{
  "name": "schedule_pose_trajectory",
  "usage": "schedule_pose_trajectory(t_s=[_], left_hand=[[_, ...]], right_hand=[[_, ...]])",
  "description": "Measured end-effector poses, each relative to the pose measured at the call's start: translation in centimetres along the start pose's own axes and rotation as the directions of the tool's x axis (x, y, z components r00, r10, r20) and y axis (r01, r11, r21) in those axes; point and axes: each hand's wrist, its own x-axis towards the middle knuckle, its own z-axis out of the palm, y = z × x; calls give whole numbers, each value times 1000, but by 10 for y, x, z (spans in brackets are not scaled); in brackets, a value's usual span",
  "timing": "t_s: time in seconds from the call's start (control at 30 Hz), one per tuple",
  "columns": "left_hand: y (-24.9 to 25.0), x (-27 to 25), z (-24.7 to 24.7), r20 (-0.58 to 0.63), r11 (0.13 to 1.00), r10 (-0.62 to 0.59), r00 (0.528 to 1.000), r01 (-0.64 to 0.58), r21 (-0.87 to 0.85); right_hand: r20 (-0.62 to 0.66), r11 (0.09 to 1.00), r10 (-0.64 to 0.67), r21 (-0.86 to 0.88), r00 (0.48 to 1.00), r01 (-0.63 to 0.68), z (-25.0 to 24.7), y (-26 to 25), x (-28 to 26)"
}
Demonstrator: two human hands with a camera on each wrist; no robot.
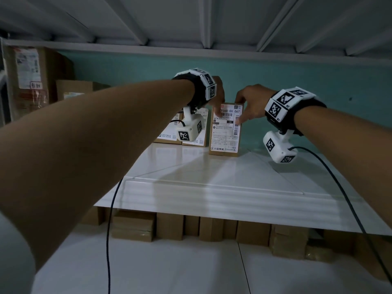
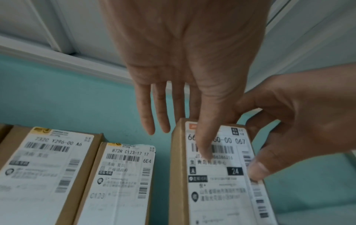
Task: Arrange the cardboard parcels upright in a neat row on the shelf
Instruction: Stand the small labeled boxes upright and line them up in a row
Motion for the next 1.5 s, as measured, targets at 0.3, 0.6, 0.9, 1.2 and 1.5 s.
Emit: schedule_pose_trajectory(t_s=[0.3, 0.6, 0.9, 1.2, 1.5], left_hand=[[-7, 9, 4, -68, 997, 9, 998, -3, 83], [-11, 16, 7, -61, 992, -3, 998, 10, 129], [-12, 23, 9, -73, 990, -3, 997, 13, 137], [-17, 33, 15, -78, 991, -11, 997, 21, 130], [-15, 36, 16, -70, 986, -18, 997, 30, 163]], right_hand=[[-32, 995, 5, -100, 999, -8, 2, -6, 3], [-39, 995, 5, -103, 999, -9, 7, -3, 11], [-38, 995, 2, -98, 999, -6, 12, 4, 22], [-31, 995, -4, -103, 1000, 1, 18, 10, 35], [-30, 998, -3, -64, 1000, 1, 22, 16, 39]])
